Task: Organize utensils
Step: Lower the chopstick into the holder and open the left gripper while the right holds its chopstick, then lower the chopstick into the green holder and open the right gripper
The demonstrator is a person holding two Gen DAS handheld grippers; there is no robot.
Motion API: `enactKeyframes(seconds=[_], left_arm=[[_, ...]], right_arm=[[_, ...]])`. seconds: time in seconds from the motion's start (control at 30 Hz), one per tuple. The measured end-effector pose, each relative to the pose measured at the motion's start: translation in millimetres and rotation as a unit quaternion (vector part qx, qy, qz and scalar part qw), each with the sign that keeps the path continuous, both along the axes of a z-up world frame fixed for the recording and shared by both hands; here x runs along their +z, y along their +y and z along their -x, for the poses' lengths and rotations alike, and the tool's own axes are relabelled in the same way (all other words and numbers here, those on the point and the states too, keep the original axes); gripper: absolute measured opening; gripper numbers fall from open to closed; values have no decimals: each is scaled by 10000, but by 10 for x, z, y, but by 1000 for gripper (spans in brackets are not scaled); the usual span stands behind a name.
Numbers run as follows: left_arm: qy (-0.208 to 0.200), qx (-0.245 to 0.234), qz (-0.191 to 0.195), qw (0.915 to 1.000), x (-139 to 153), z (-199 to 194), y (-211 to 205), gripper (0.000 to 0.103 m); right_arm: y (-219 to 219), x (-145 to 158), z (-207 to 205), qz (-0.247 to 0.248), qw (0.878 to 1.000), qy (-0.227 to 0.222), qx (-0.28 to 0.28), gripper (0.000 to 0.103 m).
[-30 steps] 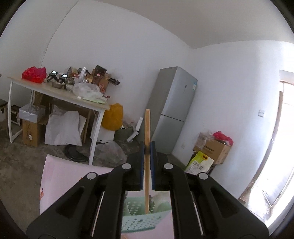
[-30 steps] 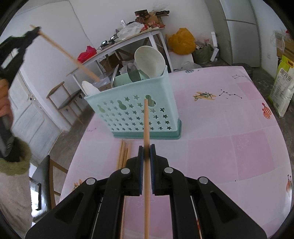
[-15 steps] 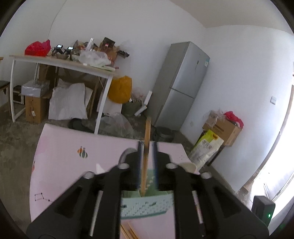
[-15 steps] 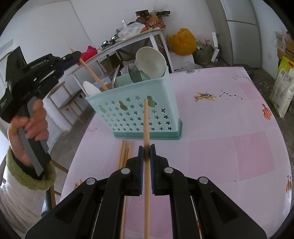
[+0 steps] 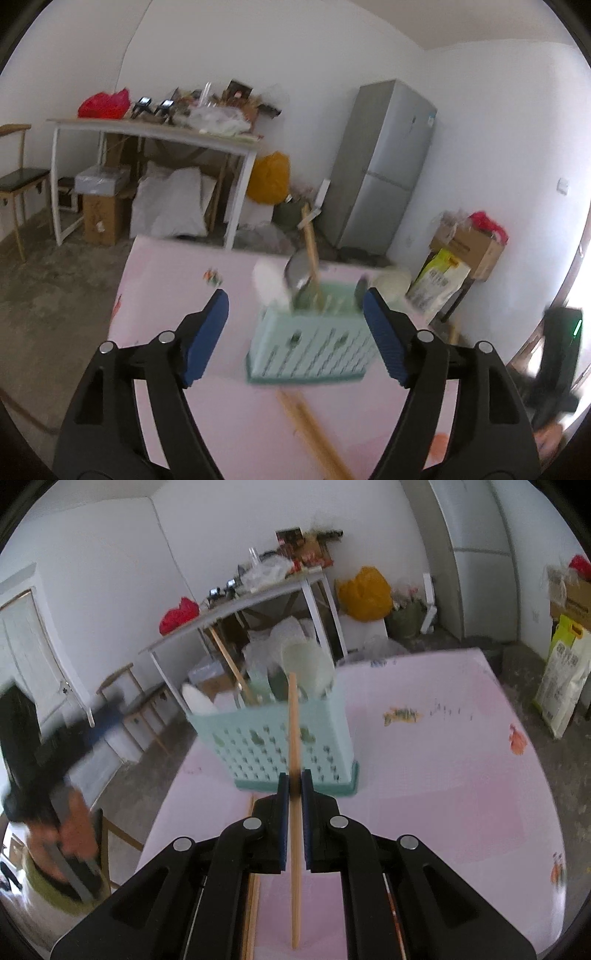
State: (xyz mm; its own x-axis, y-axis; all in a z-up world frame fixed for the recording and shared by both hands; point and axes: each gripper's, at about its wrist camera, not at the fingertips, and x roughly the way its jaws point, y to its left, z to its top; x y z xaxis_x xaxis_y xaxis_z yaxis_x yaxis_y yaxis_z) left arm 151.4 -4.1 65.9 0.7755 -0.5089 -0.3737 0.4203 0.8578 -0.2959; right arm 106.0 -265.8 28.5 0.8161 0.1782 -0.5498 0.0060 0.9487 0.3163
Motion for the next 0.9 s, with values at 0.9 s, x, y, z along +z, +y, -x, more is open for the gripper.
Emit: enactKeyframes(seconds=[0.9], left_arm=[[1467, 481, -845, 9844, -955, 68, -27, 78]], right_arm=[[478, 1369, -948, 884, 9662, -2343, 617, 7]])
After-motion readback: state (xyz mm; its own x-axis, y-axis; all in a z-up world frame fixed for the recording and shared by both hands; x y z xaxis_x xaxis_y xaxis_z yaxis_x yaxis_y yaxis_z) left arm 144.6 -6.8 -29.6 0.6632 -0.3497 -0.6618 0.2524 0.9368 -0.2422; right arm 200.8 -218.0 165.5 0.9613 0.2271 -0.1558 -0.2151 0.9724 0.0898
